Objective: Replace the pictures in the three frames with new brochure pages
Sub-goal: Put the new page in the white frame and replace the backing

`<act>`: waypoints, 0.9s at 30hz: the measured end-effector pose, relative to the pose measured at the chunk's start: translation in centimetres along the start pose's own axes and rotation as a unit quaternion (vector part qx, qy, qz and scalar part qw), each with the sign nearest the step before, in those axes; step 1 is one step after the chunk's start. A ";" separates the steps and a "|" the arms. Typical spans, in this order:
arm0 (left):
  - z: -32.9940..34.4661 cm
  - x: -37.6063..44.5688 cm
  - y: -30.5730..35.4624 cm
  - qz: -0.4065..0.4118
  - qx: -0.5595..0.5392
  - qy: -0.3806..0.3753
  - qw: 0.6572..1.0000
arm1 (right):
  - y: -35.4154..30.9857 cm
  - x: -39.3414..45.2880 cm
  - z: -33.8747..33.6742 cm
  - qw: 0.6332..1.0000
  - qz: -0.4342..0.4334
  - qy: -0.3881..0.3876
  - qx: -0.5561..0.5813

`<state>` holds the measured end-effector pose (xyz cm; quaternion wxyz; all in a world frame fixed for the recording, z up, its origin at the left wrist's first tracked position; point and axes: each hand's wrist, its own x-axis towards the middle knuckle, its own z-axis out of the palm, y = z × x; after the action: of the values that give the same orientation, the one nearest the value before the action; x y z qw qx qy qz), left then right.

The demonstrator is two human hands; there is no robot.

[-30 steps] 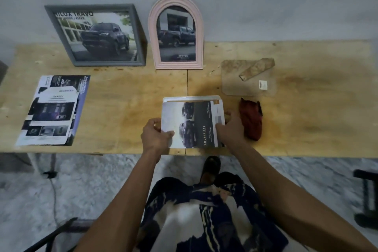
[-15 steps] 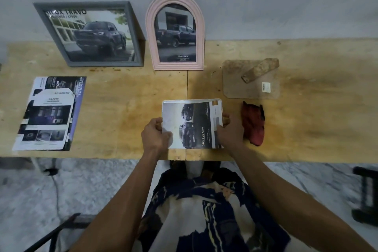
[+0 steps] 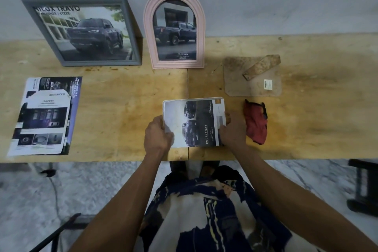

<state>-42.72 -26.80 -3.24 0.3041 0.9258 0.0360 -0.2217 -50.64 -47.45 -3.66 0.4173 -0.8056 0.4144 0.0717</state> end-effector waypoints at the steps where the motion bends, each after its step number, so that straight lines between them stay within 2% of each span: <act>1: 0.0 0.1 -0.1 0.006 0.010 -0.001 1.000 | 0.2 0.1 0.2 1.000 -0.009 -0.003 -0.010; 4: 0.0 0.3 -0.5 0.024 0.054 -0.018 0.998 | 0.8 0.2 0.6 0.998 -0.028 -0.016 -0.056; 13: 0.1 0.9 -0.4 0.029 0.049 -0.036 0.998 | 0.8 -0.3 0.7 0.989 -0.063 -0.040 -0.128; 27: -0.5 1.4 -1.0 0.048 0.068 -0.060 0.995 | 0.1 -0.6 1.5 0.993 0.008 -0.027 -0.118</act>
<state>-41.44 -25.75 -4.07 0.2523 0.9300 -0.0417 -0.2642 -50.71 -46.05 -4.37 0.3295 -0.8437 0.3980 0.1456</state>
